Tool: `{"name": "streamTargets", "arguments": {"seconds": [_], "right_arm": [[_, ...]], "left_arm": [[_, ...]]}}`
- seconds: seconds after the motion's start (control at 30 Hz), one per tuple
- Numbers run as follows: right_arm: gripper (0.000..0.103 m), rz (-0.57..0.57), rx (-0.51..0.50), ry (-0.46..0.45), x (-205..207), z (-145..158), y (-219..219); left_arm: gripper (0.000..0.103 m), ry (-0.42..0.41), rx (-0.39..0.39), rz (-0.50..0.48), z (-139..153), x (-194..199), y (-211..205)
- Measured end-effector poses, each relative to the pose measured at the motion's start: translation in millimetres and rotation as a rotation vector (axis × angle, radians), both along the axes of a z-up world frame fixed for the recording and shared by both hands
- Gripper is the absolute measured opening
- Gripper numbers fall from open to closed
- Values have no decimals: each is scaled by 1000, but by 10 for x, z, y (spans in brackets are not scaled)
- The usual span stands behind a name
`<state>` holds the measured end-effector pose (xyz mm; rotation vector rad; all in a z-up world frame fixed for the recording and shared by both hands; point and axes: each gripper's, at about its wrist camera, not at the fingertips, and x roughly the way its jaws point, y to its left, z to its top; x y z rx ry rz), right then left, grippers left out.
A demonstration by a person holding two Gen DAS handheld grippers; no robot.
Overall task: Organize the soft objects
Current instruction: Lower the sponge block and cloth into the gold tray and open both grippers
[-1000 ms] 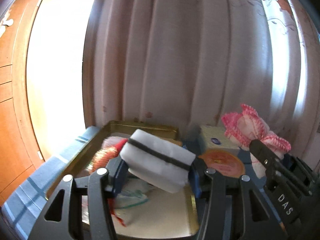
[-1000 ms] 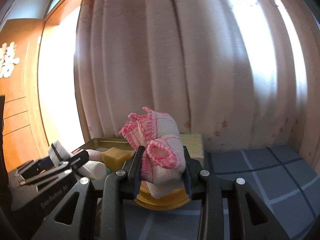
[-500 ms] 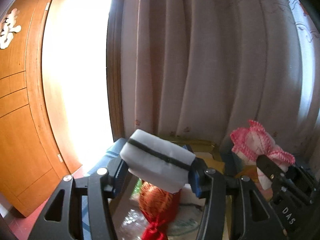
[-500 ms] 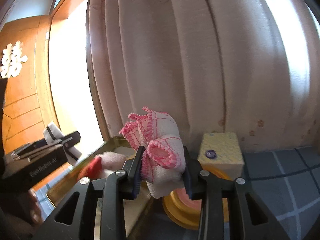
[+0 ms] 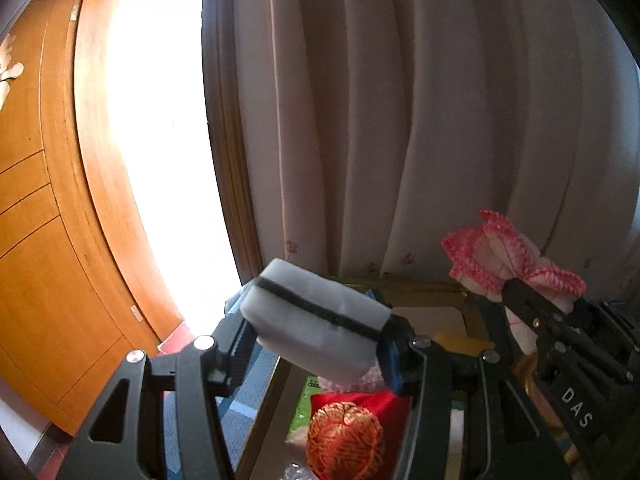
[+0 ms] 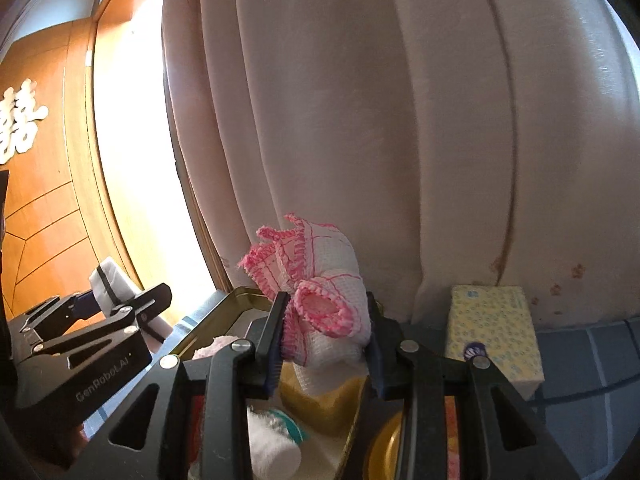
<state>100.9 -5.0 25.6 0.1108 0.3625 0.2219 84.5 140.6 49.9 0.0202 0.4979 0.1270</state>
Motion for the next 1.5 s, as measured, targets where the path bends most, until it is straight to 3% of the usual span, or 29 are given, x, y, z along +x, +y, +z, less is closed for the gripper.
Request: {"name": "streamTargets", "arguments": {"seconds": [0.5, 0.93, 1.33, 1.43, 1.5], "right_arm": [[37, 2, 32, 94, 346, -35, -29], [37, 15, 24, 262, 834, -87, 2], [37, 34, 21, 410, 1248, -234, 74], [41, 56, 37, 423, 1340, -199, 60], [43, 60, 53, 434, 1367, -197, 32]], "left_arm": [[52, 86, 19, -9, -36, 366, -22], [52, 295, 20, -31, -205, 1037, -15], [53, 404, 149, -10, -462, 1286, -55], [59, 401, 178, -14, -494, 1291, -110], [77, 401, 196, 2, -494, 1282, -121]]}}
